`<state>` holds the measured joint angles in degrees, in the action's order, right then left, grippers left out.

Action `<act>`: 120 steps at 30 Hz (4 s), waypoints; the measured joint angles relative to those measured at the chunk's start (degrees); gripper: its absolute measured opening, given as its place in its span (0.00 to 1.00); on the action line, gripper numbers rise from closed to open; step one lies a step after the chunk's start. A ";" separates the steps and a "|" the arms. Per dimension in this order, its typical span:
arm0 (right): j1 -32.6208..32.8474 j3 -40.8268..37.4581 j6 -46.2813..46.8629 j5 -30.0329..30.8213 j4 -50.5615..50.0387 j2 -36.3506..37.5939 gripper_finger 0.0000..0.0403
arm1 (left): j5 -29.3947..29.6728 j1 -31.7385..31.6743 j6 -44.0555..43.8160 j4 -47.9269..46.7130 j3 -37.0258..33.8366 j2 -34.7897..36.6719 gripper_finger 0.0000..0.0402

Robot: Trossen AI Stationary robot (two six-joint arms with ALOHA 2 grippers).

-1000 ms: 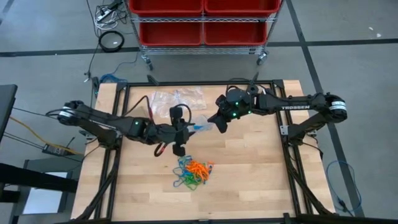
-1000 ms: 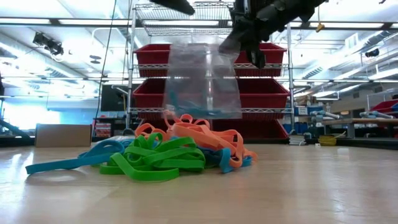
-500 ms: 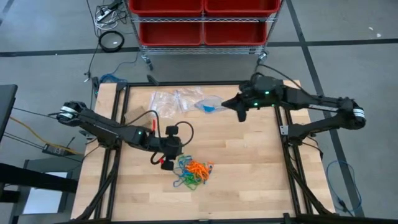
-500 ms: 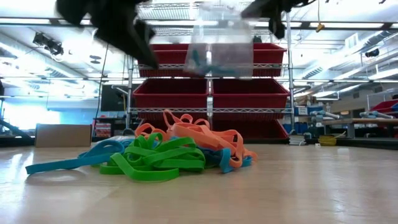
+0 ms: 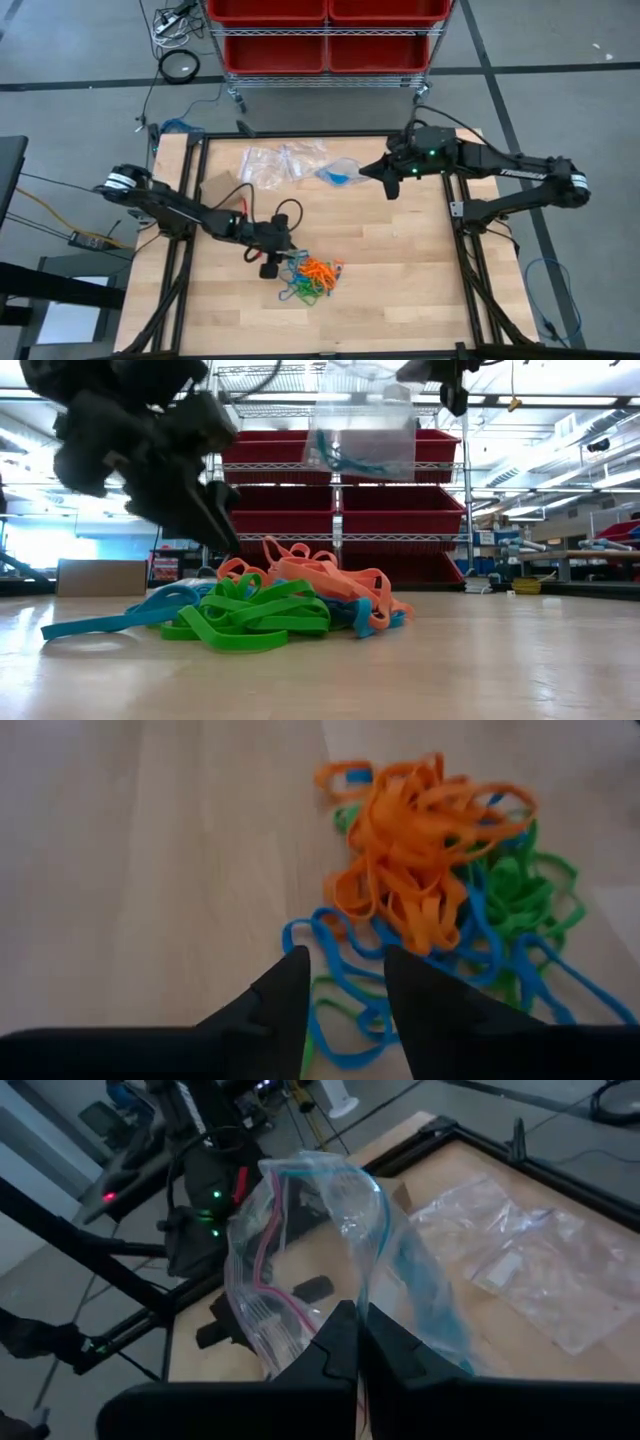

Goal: Sort rubber bands
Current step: Put the blue rubber band into the transparent zip bag

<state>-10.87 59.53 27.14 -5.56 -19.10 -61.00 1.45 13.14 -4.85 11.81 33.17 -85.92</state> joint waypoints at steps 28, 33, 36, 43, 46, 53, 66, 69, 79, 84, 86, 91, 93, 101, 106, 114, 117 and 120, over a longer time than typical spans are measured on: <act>2.49 -0.02 -0.20 0.22 -1.80 -2.11 0.00 | -1.12 -1.78 7.79 -9.00 14.47 5.24 0.01; 3.57 -0.02 -0.24 0.43 -1.68 -2.64 0.00 | -2.24 -1.95 8.38 -17.15 18.53 8.76 0.00; 4.04 -0.02 -0.31 1.12 -1.87 -2.77 0.00 | -2.97 -2.57 6.57 -24.65 18.10 8.16 0.00; 4.17 -0.04 -0.59 1.73 -1.67 -2.77 0.00 | -4.02 -2.74 2.81 -26.49 14.77 5.35 0.01; 4.17 -0.04 -0.57 1.73 -1.70 -2.77 0.00 | -0.60 -3.45 2.69 -24.49 13.36 4.65 0.01; 4.17 -0.07 -0.37 1.73 -1.84 -2.77 0.00 | 0.35 -5.24 0.71 -22.86 12.37 3.26 0.01; 4.15 -0.07 -0.57 2.12 -2.09 -2.77 0.00 | -0.88 -5.26 -0.08 -19.82 12.47 0.16 0.09; 4.15 -0.07 -0.61 2.12 -2.07 -2.77 0.00 | -0.88 -5.26 -0.05 -19.19 12.41 -1.11 0.09; 4.15 -0.07 -0.68 2.16 -1.99 -2.77 0.00 | 0.32 -5.31 0.12 -14.44 12.44 -6.71 0.02; 4.15 -0.07 -0.70 2.42 -2.05 -2.77 0.00 | 0.72 -6.53 0.16 -10.77 12.46 -9.58 0.14; 4.15 -0.07 -0.72 2.48 -1.99 -2.77 0.00 | 0.37 -7.24 0.19 -10.32 12.46 -11.14 0.19; 4.15 -0.07 -0.77 2.56 -2.14 -2.77 0.00 | -3.89 -8.29 -0.27 -5.70 12.46 -15.33 0.29; 4.15 -0.07 -0.91 2.56 -2.12 -2.77 0.00 | -4.31 -8.27 -0.95 -3.04 12.52 -16.50 0.31; 4.15 -0.07 -1.40 2.56 -2.03 -2.74 0.00 | -3.46 -7.89 0.19 -0.50 14.43 -22.33 0.24; 4.15 -0.07 -1.48 2.56 -2.04 -2.74 0.00 | -1.34 -6.97 3.35 -0.09 15.13 -22.43 0.03; 4.17 -0.07 -1.33 2.53 -2.25 -2.74 0.00 | -1.68 -6.69 6.47 -6.21 18.73 -19.45 0.01; 4.17 -0.07 -1.36 2.53 -2.47 -2.74 0.00 | -1.12 -5.75 7.97 -10.24 20.36 -16.15 0.00; 4.17 -0.07 -1.38 2.55 -3.00 -2.74 0.00 | 0.71 -4.58 9.59 -14.83 21.99 -12.21 0.00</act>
<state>-6.70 59.46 25.76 -3.01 -22.10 -63.75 2.16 8.56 4.74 -3.01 55.16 -98.13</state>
